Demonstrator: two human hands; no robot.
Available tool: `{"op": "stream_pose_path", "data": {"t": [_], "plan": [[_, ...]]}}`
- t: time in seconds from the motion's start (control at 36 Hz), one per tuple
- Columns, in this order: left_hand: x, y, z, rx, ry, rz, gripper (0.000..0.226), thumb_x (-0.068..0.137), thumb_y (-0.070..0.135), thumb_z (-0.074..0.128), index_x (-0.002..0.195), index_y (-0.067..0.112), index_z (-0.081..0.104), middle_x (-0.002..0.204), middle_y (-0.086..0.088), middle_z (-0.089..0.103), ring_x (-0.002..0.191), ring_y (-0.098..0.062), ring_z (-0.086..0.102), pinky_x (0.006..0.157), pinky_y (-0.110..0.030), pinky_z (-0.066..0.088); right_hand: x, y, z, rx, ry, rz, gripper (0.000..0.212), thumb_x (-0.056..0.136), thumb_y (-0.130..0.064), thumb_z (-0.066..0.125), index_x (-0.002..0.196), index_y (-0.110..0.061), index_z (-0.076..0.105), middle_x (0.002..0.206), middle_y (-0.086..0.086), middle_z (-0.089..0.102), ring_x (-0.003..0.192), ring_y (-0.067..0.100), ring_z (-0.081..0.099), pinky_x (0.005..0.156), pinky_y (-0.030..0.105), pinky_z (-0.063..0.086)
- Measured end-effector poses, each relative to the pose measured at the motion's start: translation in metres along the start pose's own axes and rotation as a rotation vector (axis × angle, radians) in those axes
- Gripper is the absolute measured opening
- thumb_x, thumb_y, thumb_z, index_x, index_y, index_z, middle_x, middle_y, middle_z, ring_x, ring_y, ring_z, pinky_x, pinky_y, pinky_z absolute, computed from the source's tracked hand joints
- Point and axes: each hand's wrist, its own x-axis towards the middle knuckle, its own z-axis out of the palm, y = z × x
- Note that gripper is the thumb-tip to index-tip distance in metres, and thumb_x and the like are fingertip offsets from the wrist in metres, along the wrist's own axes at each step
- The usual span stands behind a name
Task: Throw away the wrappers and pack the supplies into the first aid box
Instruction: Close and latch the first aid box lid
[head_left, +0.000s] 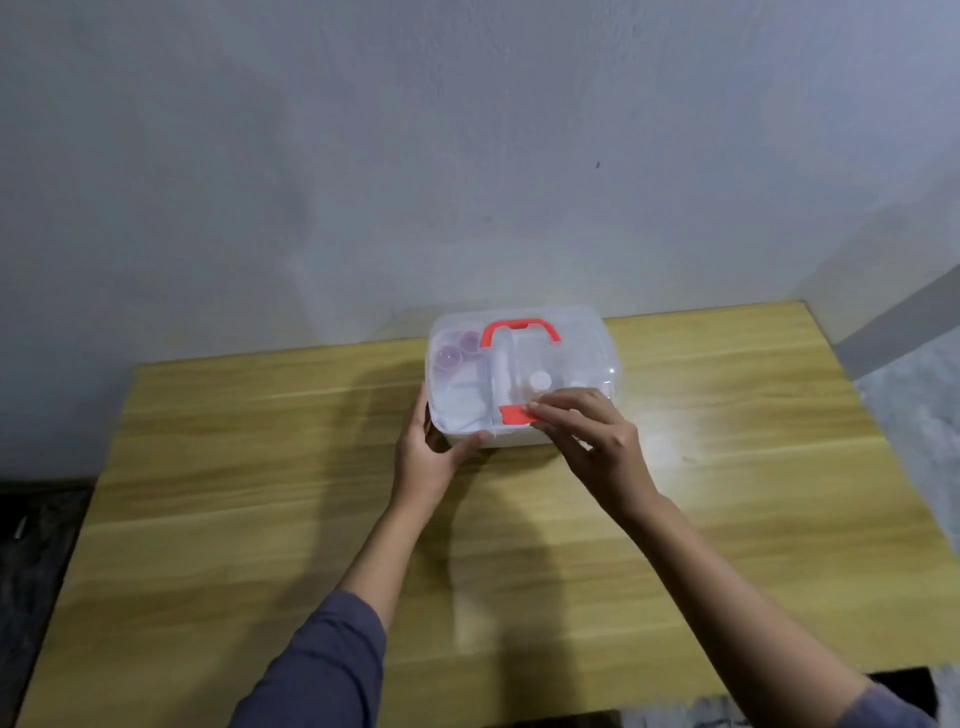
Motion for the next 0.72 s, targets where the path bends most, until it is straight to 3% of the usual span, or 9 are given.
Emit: {"op": "stream_pose_path", "data": {"t": [0.11, 0.19, 0.31, 0.47, 0.64, 0.72], "plan": [[-0.003, -0.003, 0.000, 0.035, 0.023, 0.022, 0.093, 0.061, 0.028, 0.085, 0.139, 0.016, 0.036, 0.139, -0.001, 0.050, 0.127, -0.010, 0.046, 0.107, -0.040, 0.039, -0.023, 0.008, 0.008, -0.006, -0.026, 0.074, 0.019, 0.087, -0.012, 0.060, 0.100, -0.007, 0.072, 0.092, 0.009, 0.070, 0.090, 0.018, 0.059, 0.081, 0.027, 0.049], [-0.004, -0.001, -0.001, 0.048, -0.003, 0.036, 0.098, 0.059, 0.039, 0.084, 0.141, 0.019, 0.034, 0.142, 0.002, 0.046, 0.130, -0.007, 0.042, 0.109, -0.038, 0.037, -0.030, 0.010, 0.012, -0.031, -0.020, 0.115, 0.020, 0.085, -0.012, 0.062, 0.102, -0.009, 0.072, 0.097, 0.007, 0.070, 0.094, 0.019, 0.060, 0.084, 0.022, 0.048], [-0.004, 0.001, -0.001, 0.057, -0.013, 0.061, 0.091, 0.066, 0.024, 0.082, 0.142, 0.017, 0.033, 0.143, 0.002, 0.044, 0.130, -0.005, 0.041, 0.109, -0.034, 0.037, -0.033, 0.009, 0.013, -0.055, -0.040, 0.111, 0.021, 0.083, -0.008, 0.064, 0.103, -0.009, 0.072, 0.099, 0.007, 0.069, 0.097, 0.017, 0.058, 0.086, 0.016, 0.044], [-0.003, 0.002, -0.001, 0.086, -0.002, 0.068, 0.093, 0.067, 0.030, 0.081, 0.143, 0.017, 0.030, 0.147, 0.001, 0.040, 0.133, -0.007, 0.038, 0.110, -0.038, 0.035, -0.039, 0.010, 0.012, -0.105, -0.130, 0.078, 0.025, 0.083, -0.017, 0.066, 0.107, -0.009, 0.069, 0.105, 0.008, 0.068, 0.103, 0.019, 0.056, 0.093, 0.018, 0.044], [-0.003, 0.003, -0.001, 0.093, -0.012, 0.063, 0.095, 0.067, 0.033, 0.081, 0.144, 0.017, 0.028, 0.148, 0.000, 0.038, 0.134, -0.009, 0.037, 0.110, -0.039, 0.035, -0.018, 0.009, 0.004, -0.188, -0.132, 0.067, 0.039, 0.082, -0.022, 0.068, 0.117, -0.006, 0.062, 0.118, 0.012, 0.064, 0.114, 0.023, 0.055, 0.098, 0.032, 0.046], [-0.003, 0.002, -0.001, 0.085, -0.011, 0.066, 0.097, 0.065, 0.037, 0.081, 0.144, 0.017, 0.028, 0.148, 0.001, 0.037, 0.135, -0.008, 0.036, 0.111, -0.039, 0.034, -0.003, 0.013, 0.005, -0.276, -0.200, 0.121, 0.048, 0.082, -0.033, 0.063, 0.122, -0.006, 0.058, 0.127, 0.011, 0.060, 0.120, 0.027, 0.053, 0.101, 0.039, 0.046]]}}
